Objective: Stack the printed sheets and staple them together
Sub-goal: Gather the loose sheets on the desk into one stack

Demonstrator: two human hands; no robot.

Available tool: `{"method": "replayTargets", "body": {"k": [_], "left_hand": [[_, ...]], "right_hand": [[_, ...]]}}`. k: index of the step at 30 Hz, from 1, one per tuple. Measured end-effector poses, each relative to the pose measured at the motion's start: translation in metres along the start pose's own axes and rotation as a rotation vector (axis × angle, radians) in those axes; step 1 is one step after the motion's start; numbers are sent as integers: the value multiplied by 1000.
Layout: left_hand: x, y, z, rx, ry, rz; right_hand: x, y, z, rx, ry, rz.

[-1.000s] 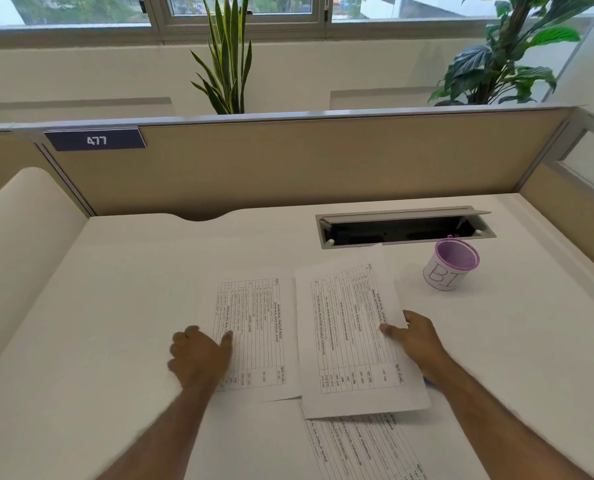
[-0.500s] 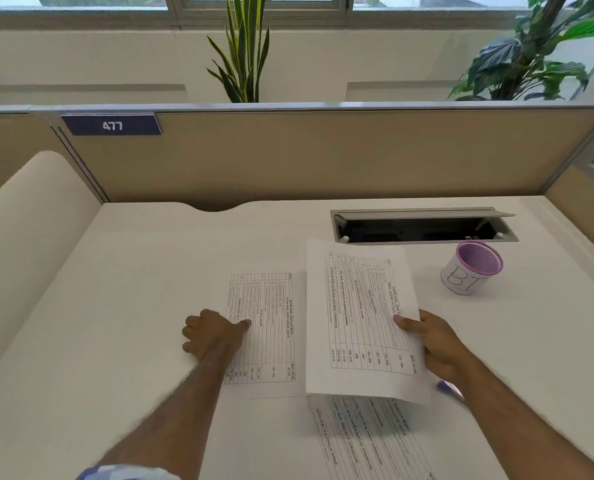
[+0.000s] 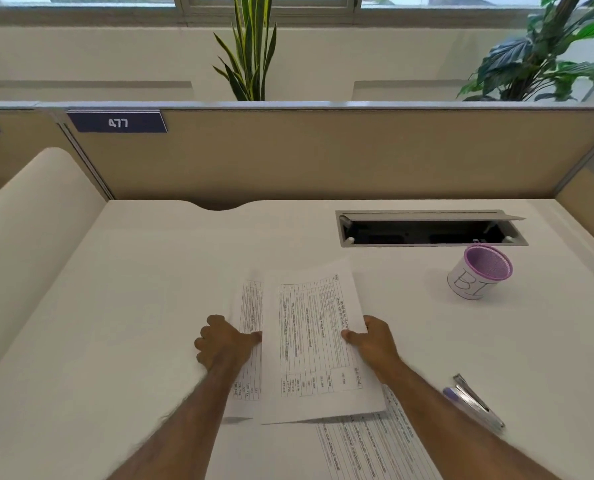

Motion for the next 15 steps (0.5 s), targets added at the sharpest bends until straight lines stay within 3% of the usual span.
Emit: {"method": "replayTargets", "body": {"k": [6,10,15], "left_hand": [[1,-2,-5,101,-102,53],[1,-2,1,238,-152,139],[12,-6,14,242,-325,339]], "right_hand": [[8,1,5,-45,1,199],[14,-8,10,-71,-1,195],[30,-20,17,-120,-40,156]]}}
Point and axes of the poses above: each hand's wrist, its own z-axis away from the middle knuckle, its own x-axis out of the palm, y = z × x, the point moved 8 cm from there along -z, towards the middle knuckle, and after that the axes turned 15 degrees about -x, right-handed, at the moved point
